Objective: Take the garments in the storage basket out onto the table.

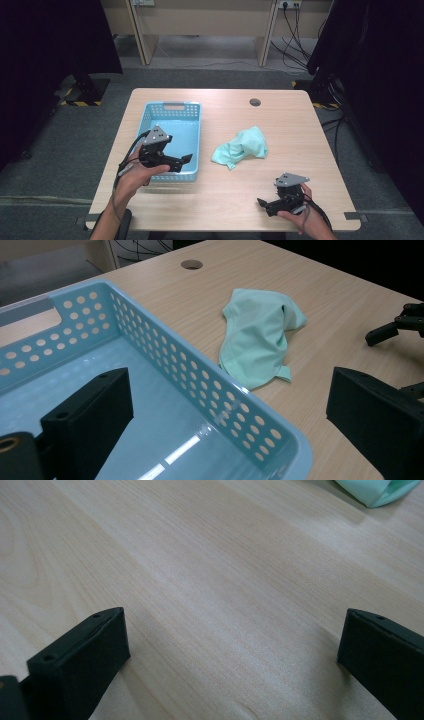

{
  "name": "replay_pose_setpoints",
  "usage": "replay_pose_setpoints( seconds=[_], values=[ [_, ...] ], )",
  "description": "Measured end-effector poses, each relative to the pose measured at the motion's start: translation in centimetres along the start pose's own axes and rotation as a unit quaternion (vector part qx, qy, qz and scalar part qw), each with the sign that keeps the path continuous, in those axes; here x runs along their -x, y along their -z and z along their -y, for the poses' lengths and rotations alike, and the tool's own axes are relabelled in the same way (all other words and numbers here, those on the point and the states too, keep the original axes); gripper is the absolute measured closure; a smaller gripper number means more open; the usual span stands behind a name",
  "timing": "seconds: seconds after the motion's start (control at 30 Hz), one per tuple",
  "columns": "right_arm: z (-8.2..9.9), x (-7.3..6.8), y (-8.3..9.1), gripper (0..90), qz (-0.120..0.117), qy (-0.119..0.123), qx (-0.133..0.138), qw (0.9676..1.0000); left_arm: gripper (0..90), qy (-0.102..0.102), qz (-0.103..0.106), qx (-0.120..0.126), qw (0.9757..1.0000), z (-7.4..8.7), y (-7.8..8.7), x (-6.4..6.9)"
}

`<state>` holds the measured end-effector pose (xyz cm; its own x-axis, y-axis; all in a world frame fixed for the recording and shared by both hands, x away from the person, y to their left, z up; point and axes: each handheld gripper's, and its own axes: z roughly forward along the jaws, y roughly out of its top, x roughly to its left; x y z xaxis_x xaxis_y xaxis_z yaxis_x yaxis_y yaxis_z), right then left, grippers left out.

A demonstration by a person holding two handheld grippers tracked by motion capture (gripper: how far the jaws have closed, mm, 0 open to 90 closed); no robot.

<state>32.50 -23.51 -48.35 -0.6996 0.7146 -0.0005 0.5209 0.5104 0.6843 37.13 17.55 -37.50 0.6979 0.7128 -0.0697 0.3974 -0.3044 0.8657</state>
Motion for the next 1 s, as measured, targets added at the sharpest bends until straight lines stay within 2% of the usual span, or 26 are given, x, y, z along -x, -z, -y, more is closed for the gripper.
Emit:
replay_pose_setpoints(
  seconds=[0.67, 1.0],
  values=[
    [0.0, 0.0, 0.0, 0.3, 0.000, 0.000, 0.000, 1.0000, 4.3, -0.007, 0.005, -0.003, 1.0000, 1.5, 0.9, 1.2],
    [0.0, 0.0, 0.0, 0.3, 0.000, 0.000, 0.000, 1.0000, 4.3, -0.006, 0.005, 0.001, 1.0000, 1.7, 1.1, 1.2]
  ],
)
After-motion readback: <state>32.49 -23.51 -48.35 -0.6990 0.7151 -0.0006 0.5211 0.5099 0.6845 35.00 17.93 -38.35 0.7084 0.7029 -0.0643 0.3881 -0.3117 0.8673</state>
